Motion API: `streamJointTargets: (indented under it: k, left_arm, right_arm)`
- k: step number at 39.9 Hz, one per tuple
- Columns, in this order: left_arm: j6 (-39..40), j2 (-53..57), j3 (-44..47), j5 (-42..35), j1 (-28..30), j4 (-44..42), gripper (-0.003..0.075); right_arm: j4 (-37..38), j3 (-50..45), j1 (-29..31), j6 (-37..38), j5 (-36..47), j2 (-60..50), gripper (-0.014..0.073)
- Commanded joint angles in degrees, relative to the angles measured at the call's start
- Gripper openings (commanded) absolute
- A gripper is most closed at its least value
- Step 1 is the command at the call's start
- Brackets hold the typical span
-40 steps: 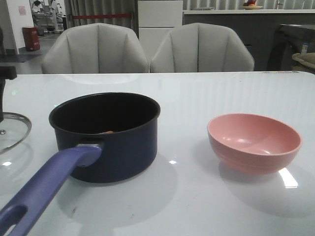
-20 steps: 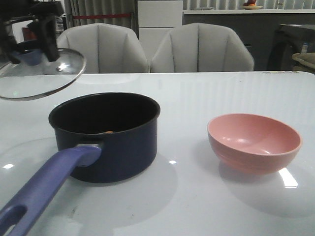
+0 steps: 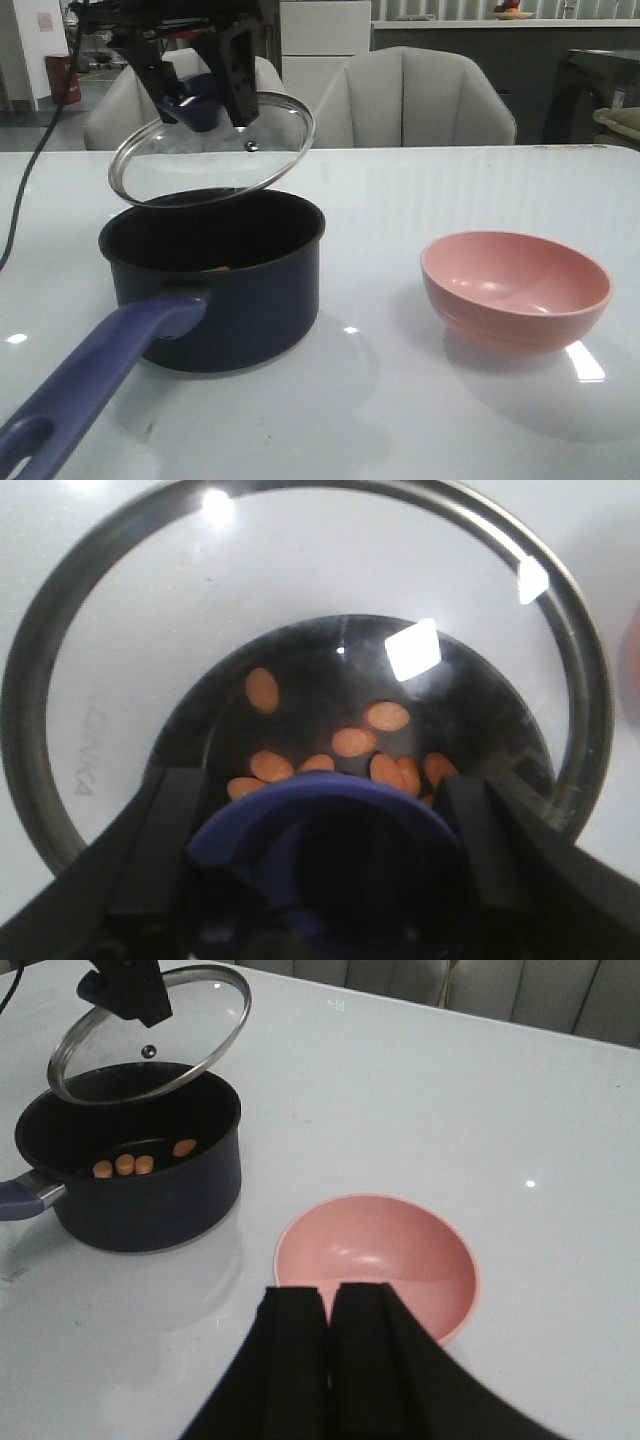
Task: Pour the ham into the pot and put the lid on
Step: 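Lift the glass lid over the pot and lower it on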
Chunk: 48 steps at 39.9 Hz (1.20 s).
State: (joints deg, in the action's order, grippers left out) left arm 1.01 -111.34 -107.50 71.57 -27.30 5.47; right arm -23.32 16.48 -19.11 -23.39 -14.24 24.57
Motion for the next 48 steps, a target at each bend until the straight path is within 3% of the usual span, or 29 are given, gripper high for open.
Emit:
streamJointTargets:
  k: [1,40,44,48]
  left_arm:
    - [-0.1,3.7,0.0,2.2,-1.0,0.7,0.0217]
    - [-0.1,4.7,7.5,2.2,-1.7,1.7,0.0223]
    - [-0.1,4.0,7.5,2.2,-1.7,1.7,0.0271]
    - [-0.1,3.6,7.4,2.2,-1.7,1.7,0.0381]
  right_arm:
    - [-0.6,1.7,-0.1,-0.6,3.8,0.2,0.0137]
    - [-0.6,1.7,-0.1,-0.6,3.8,0.2,0.0137]
    - [-0.6,1.7,-0.1,-0.6,3.8,0.2,0.0137]
    - [-0.6,1.7,-0.1,-0.6,3.8,0.2,0.0137]
